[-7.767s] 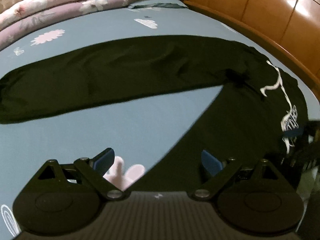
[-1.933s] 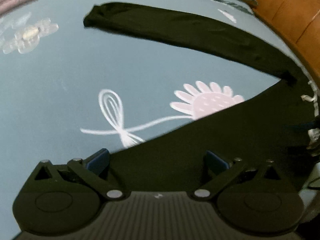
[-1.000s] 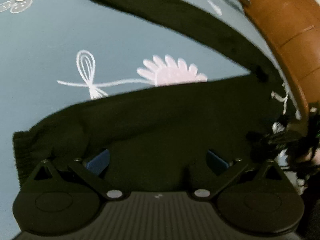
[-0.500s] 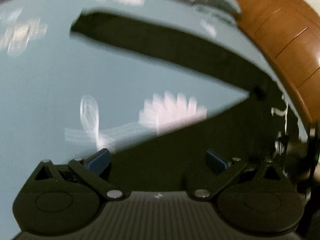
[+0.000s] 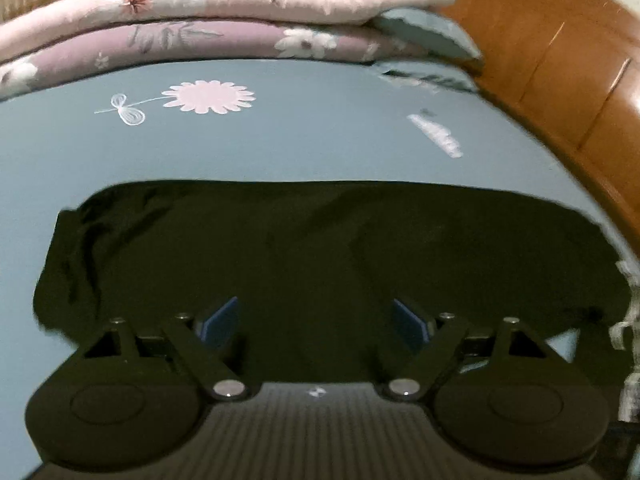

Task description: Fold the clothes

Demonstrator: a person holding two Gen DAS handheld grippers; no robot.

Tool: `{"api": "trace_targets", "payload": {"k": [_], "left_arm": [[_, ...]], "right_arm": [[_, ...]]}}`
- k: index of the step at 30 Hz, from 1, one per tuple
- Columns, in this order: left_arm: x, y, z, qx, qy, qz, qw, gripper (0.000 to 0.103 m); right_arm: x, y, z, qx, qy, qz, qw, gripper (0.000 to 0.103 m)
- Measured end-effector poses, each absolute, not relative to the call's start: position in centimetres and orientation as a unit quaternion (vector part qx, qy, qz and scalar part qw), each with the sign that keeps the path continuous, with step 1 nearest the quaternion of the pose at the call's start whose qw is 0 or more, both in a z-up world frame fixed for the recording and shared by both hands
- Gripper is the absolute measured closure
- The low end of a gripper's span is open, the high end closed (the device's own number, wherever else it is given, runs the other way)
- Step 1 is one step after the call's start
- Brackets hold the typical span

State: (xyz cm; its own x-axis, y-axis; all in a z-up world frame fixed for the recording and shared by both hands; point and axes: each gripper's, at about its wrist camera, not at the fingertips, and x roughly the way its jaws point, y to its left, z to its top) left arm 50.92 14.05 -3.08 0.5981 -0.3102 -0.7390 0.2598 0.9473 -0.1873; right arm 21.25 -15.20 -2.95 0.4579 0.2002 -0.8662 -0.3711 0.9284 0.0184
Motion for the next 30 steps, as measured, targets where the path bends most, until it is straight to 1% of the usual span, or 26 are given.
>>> {"api": "trace_targets", "payload": {"k": [6, 11, 15, 19, 22, 27, 30], "left_arm": [[53.6, 17.9, -5.6, -0.075, 0.437, -0.105, 0.890, 0.021], [53.8, 20.9, -5.8, -0.099, 0.431, -0.079, 0.894, 0.021], [54.4, 21.8, -4.8, -0.096, 0.433, -0.056, 0.895, 0.022], [55.5, 22.1, -3.6, -0.115, 0.412, -0.070, 0.901, 0.021], [57.0, 21.9, -3.9, -0.117, 0.417, -0.073, 0.899, 0.021], [58.0, 22.2, -5.9, -0.124, 0.432, -0.060, 0.891, 0.022], [57.7, 22.1, -5.9, -0.104, 0.425, -0.060, 0.897, 0.022]], "right_arm": [[21.2, -15.4, -2.9, -0.086, 0.492, 0.171, 0.850, 0.000], [21.2, -15.5, -2.9, -0.086, 0.490, 0.174, 0.850, 0.000], [21.2, -15.4, -2.9, -0.086, 0.491, 0.173, 0.850, 0.000], [21.2, -15.2, -2.8, -0.086, 0.494, 0.171, 0.848, 0.000], [21.4, -15.1, -2.7, -0.088, 0.497, 0.169, 0.846, 0.000], [21.3, -14.9, -2.7, -0.089, 0.500, 0.163, 0.846, 0.000], [21.3, -14.8, -2.7, -0.088, 0.500, 0.161, 0.846, 0.000]]}}
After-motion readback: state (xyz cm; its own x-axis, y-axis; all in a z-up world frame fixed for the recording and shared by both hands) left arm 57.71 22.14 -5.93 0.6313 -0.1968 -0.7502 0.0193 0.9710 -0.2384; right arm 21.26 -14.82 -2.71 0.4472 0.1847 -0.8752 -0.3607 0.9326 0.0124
